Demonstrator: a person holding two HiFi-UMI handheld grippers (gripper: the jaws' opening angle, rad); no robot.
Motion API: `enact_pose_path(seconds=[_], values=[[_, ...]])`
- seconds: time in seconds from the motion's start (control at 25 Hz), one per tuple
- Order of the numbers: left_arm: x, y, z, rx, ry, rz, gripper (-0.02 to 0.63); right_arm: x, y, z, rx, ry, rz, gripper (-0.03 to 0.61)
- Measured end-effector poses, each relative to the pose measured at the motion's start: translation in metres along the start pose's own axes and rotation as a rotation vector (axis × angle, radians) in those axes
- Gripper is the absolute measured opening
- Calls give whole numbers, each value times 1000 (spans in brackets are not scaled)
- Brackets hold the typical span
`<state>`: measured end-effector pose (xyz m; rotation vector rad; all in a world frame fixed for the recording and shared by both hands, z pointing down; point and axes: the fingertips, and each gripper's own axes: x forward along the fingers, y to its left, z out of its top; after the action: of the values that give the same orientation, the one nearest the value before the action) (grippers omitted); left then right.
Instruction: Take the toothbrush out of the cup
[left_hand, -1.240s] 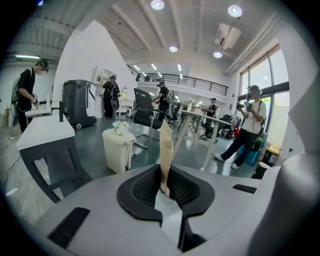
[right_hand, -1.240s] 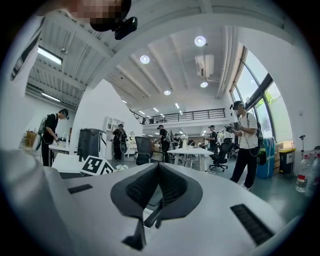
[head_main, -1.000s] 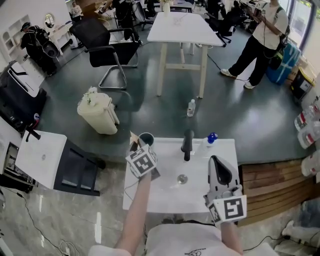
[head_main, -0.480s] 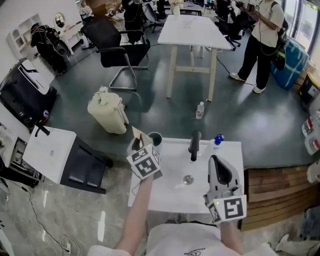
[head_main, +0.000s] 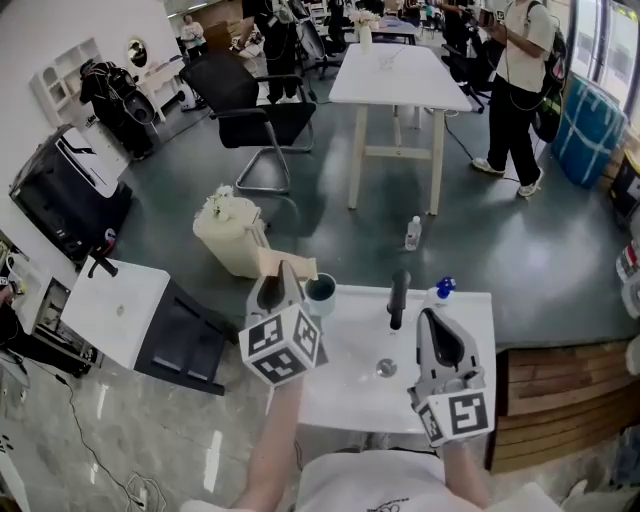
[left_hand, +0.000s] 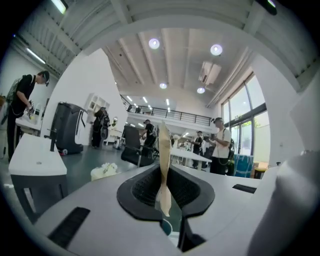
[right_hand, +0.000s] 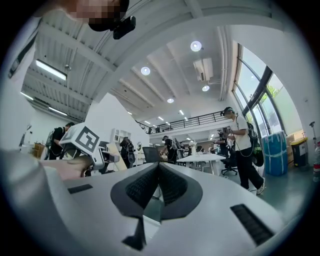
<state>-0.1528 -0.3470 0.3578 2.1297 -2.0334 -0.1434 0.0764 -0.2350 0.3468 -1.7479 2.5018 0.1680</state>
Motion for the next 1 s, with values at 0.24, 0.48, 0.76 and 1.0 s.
enact_pose_path(seconds=[0.24, 0.48, 0.76, 1.0], values=[[-48, -34, 63, 180, -246, -24, 48, -1, -1, 5, -11, -17, 16, 11], [-94, -48, 72, 274, -392, 31, 48, -1, -3, 11, -21, -37, 6, 11], [-124, -42, 44, 272, -417, 100, 48, -3, -7, 5, -61, -23, -12, 11], [-117, -44, 19, 264, -367, 93, 48, -3, -8, 11, -75, -43, -25, 11]])
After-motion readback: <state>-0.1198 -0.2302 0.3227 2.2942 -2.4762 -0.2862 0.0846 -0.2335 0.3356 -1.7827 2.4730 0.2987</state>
